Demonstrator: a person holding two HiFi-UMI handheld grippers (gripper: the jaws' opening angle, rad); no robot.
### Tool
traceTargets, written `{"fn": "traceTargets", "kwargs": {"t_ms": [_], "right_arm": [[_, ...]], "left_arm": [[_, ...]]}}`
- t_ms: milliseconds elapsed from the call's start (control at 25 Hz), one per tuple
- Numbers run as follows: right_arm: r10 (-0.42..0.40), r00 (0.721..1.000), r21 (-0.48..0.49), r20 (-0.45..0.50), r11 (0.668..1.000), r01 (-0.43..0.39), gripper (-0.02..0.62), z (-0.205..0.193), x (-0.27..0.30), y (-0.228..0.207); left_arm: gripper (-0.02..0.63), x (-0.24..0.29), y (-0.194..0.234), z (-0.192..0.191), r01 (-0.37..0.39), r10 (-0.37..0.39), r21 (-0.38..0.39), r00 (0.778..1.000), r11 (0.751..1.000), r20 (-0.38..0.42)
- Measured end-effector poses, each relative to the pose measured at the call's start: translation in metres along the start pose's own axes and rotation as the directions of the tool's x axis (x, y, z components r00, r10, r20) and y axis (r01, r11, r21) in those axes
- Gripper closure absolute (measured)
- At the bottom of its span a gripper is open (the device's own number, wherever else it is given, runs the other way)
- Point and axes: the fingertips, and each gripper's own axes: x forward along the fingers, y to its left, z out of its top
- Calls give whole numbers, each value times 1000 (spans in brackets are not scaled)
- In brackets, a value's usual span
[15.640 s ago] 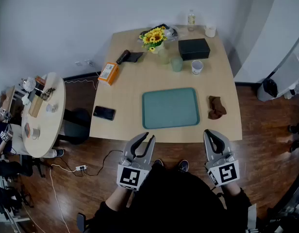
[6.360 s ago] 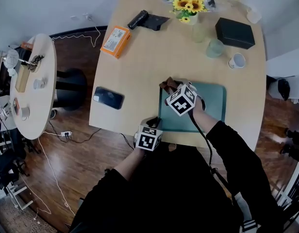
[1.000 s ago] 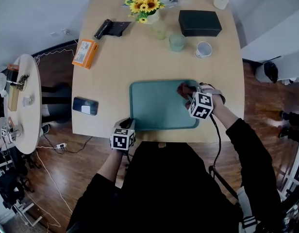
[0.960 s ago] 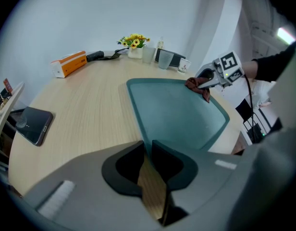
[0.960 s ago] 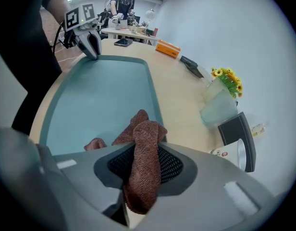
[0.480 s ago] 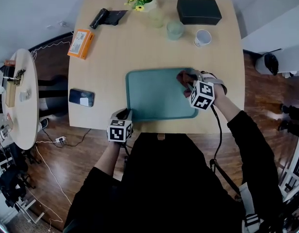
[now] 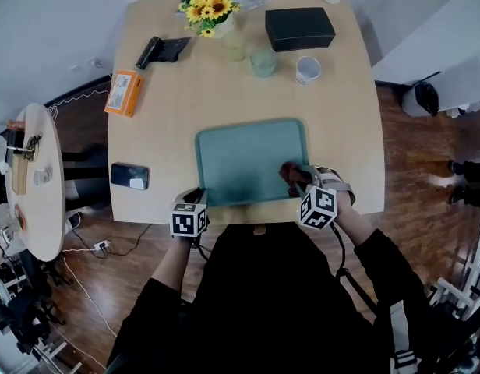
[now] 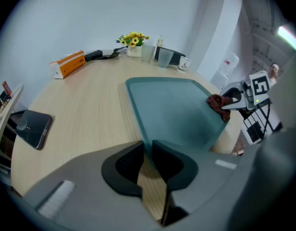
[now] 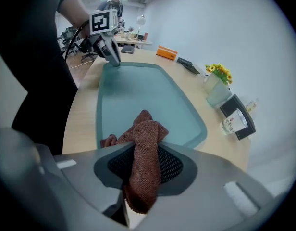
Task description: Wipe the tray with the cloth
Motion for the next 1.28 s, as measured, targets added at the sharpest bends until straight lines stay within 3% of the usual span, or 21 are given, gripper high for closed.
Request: {"fn": "traceTargets", "kwargs": {"t_ms": [160,320,480,640,800,1120,1200,1280], "right_arm": [[-26,999,225,21,974,21,485,-2,-5,-13],[-92,995,444,48,894,61,486,-23,-25,-48],[-174,985,550,-17,820,155,486,-76,-50,-82],[-206,974,621,-93,753,219,486,-133,-62,-101],[-200,970,653,-139,718,242,486,-160,-55,-107],[-191,972,684,-135,692,231,480,-165,-38,-95],[-202,970,688,-131,686,236,466,-164,-38,-94],[-224,968,711,-114,662,237,440,-161,-45,-94]], "left_arm": [[566,2,0,4,-12,13,23,1000,1000,-12],[566,3,-1,5,-9,10,32,1000,999,-10],[566,1,-1,5,-7,7,29,1000,1000,-5],[566,1,-1,5,-9,9,26,1000,1000,-5],[566,3,-1,5,-12,12,23,1000,1000,-7],[561,2,-1,5,-28,28,17,1000,999,11],[529,1,2,6,-41,40,18,999,999,27],[428,-2,1,7,-37,37,2,998,999,49]]}}
